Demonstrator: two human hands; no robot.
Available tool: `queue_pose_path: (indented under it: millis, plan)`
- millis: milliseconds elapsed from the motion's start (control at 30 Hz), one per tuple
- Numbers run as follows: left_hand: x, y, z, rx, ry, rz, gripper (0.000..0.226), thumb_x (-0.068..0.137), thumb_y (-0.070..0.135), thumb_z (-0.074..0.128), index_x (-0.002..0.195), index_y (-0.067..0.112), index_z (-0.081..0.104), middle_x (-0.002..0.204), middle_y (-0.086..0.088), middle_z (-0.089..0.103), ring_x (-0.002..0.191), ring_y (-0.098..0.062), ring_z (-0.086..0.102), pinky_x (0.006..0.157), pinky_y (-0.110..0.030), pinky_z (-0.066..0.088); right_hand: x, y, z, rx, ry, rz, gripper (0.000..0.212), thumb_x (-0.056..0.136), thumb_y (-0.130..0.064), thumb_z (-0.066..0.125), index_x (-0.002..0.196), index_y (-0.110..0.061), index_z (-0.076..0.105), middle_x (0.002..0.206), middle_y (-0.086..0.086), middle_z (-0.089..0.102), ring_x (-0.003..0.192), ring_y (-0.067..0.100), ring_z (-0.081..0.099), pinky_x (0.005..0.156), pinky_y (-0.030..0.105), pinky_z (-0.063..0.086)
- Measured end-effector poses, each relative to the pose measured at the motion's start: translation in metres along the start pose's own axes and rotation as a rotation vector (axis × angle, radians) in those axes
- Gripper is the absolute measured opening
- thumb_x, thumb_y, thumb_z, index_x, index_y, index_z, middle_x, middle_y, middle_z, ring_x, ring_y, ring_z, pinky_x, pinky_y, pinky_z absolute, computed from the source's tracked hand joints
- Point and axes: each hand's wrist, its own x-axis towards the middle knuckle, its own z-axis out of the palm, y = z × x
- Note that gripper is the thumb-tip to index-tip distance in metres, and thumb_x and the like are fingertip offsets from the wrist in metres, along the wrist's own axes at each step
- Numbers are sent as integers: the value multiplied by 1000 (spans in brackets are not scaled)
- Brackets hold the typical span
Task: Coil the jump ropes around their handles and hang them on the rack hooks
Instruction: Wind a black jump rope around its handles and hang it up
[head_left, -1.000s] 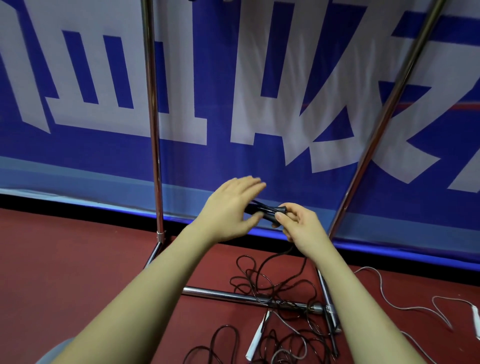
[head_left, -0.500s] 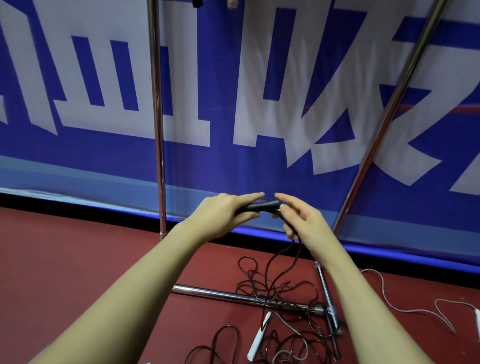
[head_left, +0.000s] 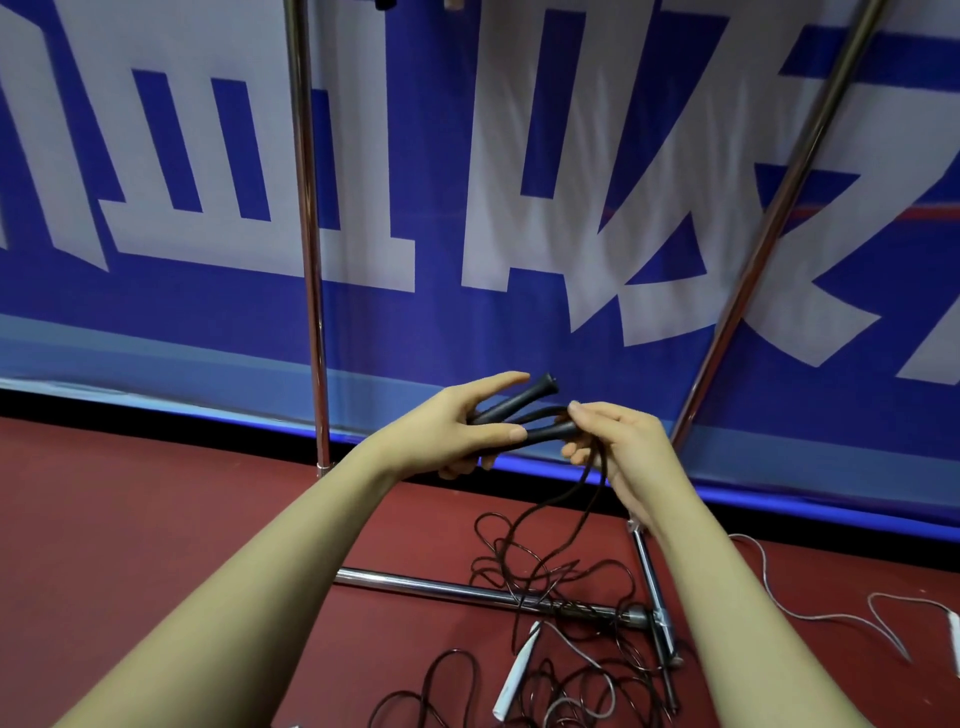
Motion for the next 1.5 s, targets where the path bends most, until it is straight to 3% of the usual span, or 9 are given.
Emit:
queue_pose_path:
  millis: [167, 333, 467, 600, 733, 900, 1133, 1367, 1500]
  plan:
    - [0, 1, 10, 72, -119, -107, 20, 99, 42, 47, 118, 41, 55, 65, 1, 39, 45, -11, 34, 45, -20, 32, 0, 1, 4, 232, 59, 101, 13, 92, 1, 56, 95, 6, 67, 72, 9, 66, 51, 10, 59, 50, 16, 50]
    - [1, 7, 14, 243, -128, -203, 37, 98, 51, 42, 128, 31, 49, 68, 1, 40, 42, -8, 42, 44, -21, 37, -3, 3, 2, 80, -7, -40, 16, 93, -6, 57, 99, -5, 71, 84, 10, 71, 61, 12, 64, 59, 20, 54]
    - [1, 8, 15, 283, -27, -199, 63, 93, 53, 50, 144, 28, 23, 72, -4, 44, 51, -16, 46, 46, -24, 39, -8, -2, 5, 78, 30, -112, 13, 88, -6, 61, 95, -8, 73, 79, 8, 72, 55, 12, 63, 58, 19, 54]
    - [-1, 13, 20, 311, 14, -129, 60, 93, 46, 56, 134, 26, 17, 70, -9, 40, 49, -18, 37, 45, -27, 37, -9, -5, 11, -22, 135, -172, 7, 85, -3, 68, 86, -8, 73, 71, 7, 69, 49, 14, 61, 54, 20, 54]
    - [-2, 11, 23, 253, 57, -19, 50, 90, 35, 66, 122, 27, 29, 78, -14, 47, 51, -20, 43, 45, -28, 41, -9, -5, 11, -86, 186, -201, 6, 88, -6, 66, 84, -6, 71, 70, 6, 66, 47, 12, 60, 53, 19, 53]
    - [-4, 11, 12, 78, 52, 6, 40, 82, 16, 76, 115, 27, 55, 88, -5, 64, 62, -29, 67, 62, -38, 55, -8, -1, 10, -32, 182, -183, 6, 88, -6, 65, 85, -3, 69, 69, 5, 66, 51, 13, 63, 55, 19, 54]
    - [-5, 12, 8, -152, 96, -23, 39, 84, 9, 73, 115, 31, 67, 66, 6, 60, 45, -12, 38, 42, -20, 30, -6, -2, 7, 82, 111, -205, 10, 91, -5, 59, 83, -4, 66, 68, 4, 66, 55, 16, 64, 58, 22, 56]
    - [-5, 10, 10, -24, 35, -21, 45, 90, 18, 67, 121, 49, 57, 65, 5, 57, 46, -12, 34, 42, -20, 29, -7, 3, 7, -68, 149, -202, 13, 95, -7, 56, 85, -2, 62, 71, 10, 66, 57, 20, 69, 58, 22, 56]
    - [-3, 11, 19, -128, 128, 27, 42, 89, 14, 67, 125, 36, 61, 59, 4, 52, 43, -10, 30, 41, -18, 26, -4, 2, 7, 50, 172, -192, 12, 94, -9, 58, 87, -3, 65, 73, 8, 67, 59, 17, 67, 60, 23, 57]
